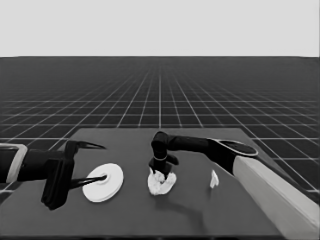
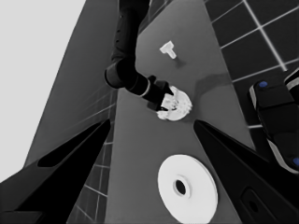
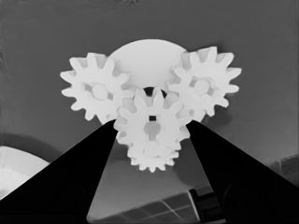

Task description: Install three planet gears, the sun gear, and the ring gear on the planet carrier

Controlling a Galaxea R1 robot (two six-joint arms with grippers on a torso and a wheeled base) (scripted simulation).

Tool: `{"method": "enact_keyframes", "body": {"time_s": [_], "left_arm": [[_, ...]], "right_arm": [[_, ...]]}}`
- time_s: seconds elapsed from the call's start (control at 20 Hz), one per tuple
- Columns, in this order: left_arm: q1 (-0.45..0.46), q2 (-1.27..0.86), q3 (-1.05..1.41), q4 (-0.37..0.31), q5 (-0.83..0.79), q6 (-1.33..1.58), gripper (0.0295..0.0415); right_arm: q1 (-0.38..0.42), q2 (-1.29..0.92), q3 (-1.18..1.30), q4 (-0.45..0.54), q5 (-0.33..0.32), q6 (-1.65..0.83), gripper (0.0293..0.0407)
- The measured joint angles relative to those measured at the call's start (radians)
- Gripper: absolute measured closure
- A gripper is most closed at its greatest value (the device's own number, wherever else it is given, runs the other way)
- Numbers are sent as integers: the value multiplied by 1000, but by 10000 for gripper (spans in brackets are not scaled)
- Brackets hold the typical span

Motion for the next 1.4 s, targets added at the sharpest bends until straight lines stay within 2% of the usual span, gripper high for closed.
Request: {"method": "enact_keyframes", "body": {"time_s": [1.4], "left_arm": [[0,0,0,0,0,0,326]], "right_arm": [[0,0,0,0,0,293,389]]}}
